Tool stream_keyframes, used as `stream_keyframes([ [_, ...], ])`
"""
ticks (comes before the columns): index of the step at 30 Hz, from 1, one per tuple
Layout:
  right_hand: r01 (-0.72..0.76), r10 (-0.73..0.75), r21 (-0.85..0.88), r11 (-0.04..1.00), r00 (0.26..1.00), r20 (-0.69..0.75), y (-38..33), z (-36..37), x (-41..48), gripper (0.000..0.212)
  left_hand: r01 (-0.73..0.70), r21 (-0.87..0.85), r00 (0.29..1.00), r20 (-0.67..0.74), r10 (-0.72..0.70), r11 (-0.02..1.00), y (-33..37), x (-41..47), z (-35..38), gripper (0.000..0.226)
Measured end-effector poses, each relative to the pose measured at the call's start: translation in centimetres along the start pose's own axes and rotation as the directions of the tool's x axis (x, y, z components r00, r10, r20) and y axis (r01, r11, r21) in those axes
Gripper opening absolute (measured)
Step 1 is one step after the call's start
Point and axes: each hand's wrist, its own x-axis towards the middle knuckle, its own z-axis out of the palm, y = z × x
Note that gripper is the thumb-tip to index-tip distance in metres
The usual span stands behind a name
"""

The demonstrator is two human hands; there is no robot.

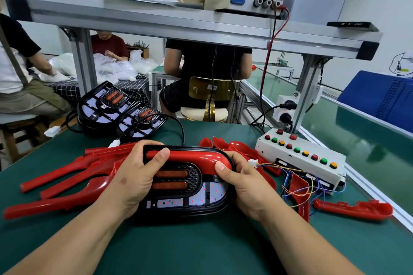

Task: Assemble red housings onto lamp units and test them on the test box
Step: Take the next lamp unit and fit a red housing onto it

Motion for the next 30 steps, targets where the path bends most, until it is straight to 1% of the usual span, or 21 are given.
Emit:
stream_keyframes([
  [4,-0.02,0.02,0.039,0.999,1.0,-0.006,0.2,-0.1,0.1,0.039,0.05,-0.06,0.999,-0.001,-0.051,0.997,-0.3,0.1,0.0,0.035],
  [7,-0.059,0.057,0.06,0.996,0.998,0.039,0.5,-0.2,0.2,0.042,0.095,-0.062,0.995,0.026,-0.093,0.994,-0.4,0.1,-0.2,0.024],
  [9,-0.052,0.049,0.06,0.997,0.998,0.047,0.7,-0.1,0.3,0.041,0.101,-0.059,0.995,0.032,-0.1,0.993,-0.4,0.0,-0.3,0.022],
  [11,-0.03,0.029,0.068,0.997,0.999,0.016,0.9,-0.1,0.4,0.043,0.089,-0.049,0.996,0.029,-0.087,0.995,-0.4,-0.1,-0.2,0.026],
  [13,-0.005,0.005,0.046,0.999,1.0,-0.014,1.1,0.0,0.5,0.046,0.075,-0.035,0.997,0.019,-0.074,0.997,-0.4,-0.2,-0.1,0.034],
  [15,0.013,-0.012,0.018,1.0,0.999,-0.031,1.3,0.1,0.4,0.047,0.073,-0.03,0.997,0.007,-0.072,0.997,-0.4,-0.3,0.0,0.037],
  [18,0.006,-0.007,-0.011,1.0,0.999,-0.047,1.3,0.2,0.5,0.05,0.074,-0.026,0.997,-0.013,-0.075,0.997,-0.3,-0.4,0.1,0.04],
  [20,-0.002,0.001,-0.014,1.0,0.999,-0.046,1.3,0.1,0.5,0.05,0.065,-0.017,0.997,-0.033,-0.065,0.998,-0.2,-0.5,0.3,0.047],
  [23,0.0,0.0,0.001,1.0,0.999,-0.037,1.2,0.2,0.5,0.048,0.061,-0.013,0.997,-0.044,-0.061,0.998,0.0,-0.5,0.4,0.051],
  [25,0.007,-0.007,0.019,1.0,1.0,-0.029,1.1,0.2,0.6,0.043,0.054,-0.011,0.997,-0.054,-0.055,0.998,0.0,-0.4,0.4,0.048],
  [28,0.033,-0.032,0.029,0.999,0.999,-0.025,1.1,0.2,0.7,0.029,0.034,-0.008,0.997,-0.07,-0.035,0.999,0.0,-0.1,0.5,0.041],
  [30,0.053,-0.053,0.022,0.998,0.998,-0.029,1.0,0.3,0.8,0.027,0.033,-0.008,0.997,-0.071,-0.033,0.999,0.1,0.0,0.7,0.039],
])
